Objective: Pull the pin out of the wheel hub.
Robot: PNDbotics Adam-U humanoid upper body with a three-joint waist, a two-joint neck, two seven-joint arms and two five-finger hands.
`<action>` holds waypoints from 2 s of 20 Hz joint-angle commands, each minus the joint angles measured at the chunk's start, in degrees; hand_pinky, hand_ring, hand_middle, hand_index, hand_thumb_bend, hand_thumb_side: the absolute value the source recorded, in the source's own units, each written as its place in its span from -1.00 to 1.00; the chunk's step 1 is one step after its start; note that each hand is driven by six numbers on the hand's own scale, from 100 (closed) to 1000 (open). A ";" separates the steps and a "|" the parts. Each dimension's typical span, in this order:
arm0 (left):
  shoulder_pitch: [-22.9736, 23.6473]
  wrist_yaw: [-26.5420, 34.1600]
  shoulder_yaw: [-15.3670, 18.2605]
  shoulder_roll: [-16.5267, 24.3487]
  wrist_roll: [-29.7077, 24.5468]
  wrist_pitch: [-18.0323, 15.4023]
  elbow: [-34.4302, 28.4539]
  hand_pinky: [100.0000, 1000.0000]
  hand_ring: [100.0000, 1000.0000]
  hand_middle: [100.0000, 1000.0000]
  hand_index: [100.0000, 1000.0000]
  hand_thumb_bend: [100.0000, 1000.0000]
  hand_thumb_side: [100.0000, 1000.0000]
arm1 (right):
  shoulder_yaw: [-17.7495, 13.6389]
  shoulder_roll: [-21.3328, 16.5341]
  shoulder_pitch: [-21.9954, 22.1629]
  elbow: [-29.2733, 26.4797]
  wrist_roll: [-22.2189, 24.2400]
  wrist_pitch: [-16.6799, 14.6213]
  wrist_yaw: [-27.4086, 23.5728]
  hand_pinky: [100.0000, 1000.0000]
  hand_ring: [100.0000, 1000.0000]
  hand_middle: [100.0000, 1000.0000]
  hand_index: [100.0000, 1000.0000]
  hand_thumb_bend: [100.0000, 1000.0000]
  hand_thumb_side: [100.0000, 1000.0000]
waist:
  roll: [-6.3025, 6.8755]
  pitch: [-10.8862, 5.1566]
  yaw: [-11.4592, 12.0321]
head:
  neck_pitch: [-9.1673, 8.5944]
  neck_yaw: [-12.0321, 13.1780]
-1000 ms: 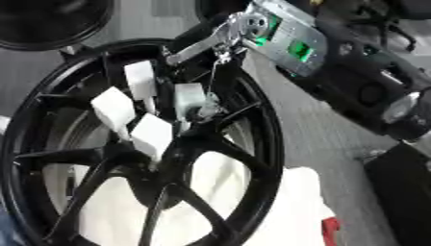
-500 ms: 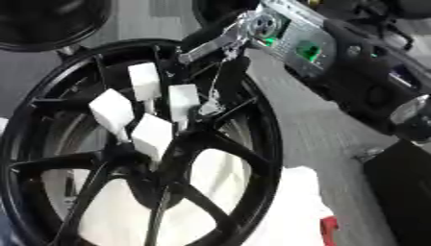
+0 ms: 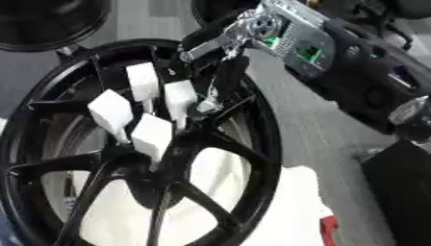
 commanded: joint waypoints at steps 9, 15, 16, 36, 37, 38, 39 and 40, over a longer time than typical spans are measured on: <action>-0.71 -0.28 0.69 1.72 -0.04 0.08 -0.79 0.53 0.54 0.33 0.64 -1.00 0.68 | -1.15 -1.04 -0.75 0.06 -3.39 1.28 0.93 0.38 0.20 -0.24 0.26 -0.90 -0.06 | 0.32 -1.13 0.14 | 0.28 -0.29; -0.70 -0.27 0.78 1.77 0.05 0.09 -0.72 0.53 0.54 0.33 0.64 -1.00 0.68 | -1.07 -1.04 -0.73 -0.01 -5.70 1.94 0.52 0.34 0.13 -0.38 0.11 -0.84 -0.20 | 0.29 -1.11 0.21 | 0.28 -0.29; -0.69 -0.25 0.79 1.77 0.07 0.09 -0.71 0.53 0.54 0.33 0.64 -1.00 0.68 | -1.07 -1.06 -0.72 -0.03 -5.93 1.98 0.54 0.34 0.12 -0.40 0.08 -0.82 -0.24 | 0.29 -1.12 0.22 | 0.28 -0.30; -0.18 -0.28 1.28 2.51 0.39 0.25 -0.42 0.54 0.54 0.33 0.63 -1.00 0.68 | -6.07 -3.42 -3.75 -3.51 -9.32 7.26 -6.23 0.23 -0.05 -0.59 -0.17 -1.00 -0.53 | 0.18 -1.57 -0.43 | 0.28 0.11; -0.09 -0.24 1.34 2.63 0.44 0.24 -0.41 0.54 0.54 0.33 0.63 -1.00 0.68 | -7.34 -4.13 -3.89 -4.02 -9.71 7.62 -6.81 0.23 -0.05 -0.60 -0.17 -1.00 -0.59 | 0.15 -1.62 -0.54 | 0.28 0.19; 0.00 -0.20 1.41 2.76 0.50 0.23 -0.40 0.54 0.54 0.33 0.63 -1.00 0.68 | -8.76 -4.99 -3.85 -4.56 -10.16 8.00 -7.28 0.24 -0.05 -0.60 -0.17 -1.00 -0.60 | 0.15 -1.67 -0.67 | 0.28 0.31; 0.11 -0.16 1.46 2.90 0.55 0.23 -0.40 0.54 0.54 0.33 0.63 -1.00 0.68 | -10.05 -5.86 -3.67 -4.99 -10.52 8.38 -7.48 0.24 -0.05 -0.60 -0.17 -1.00 -0.69 | 0.15 -1.73 -0.79 | 0.28 0.48; 0.25 -0.13 1.52 3.09 0.61 0.23 -0.41 0.54 0.54 0.33 0.63 -1.00 0.68 | -11.49 -7.01 -3.25 -5.38 -11.08 8.70 -7.46 0.24 -0.05 -0.60 -0.17 -1.00 -0.72 | 0.17 -1.79 -0.91 | 0.28 0.68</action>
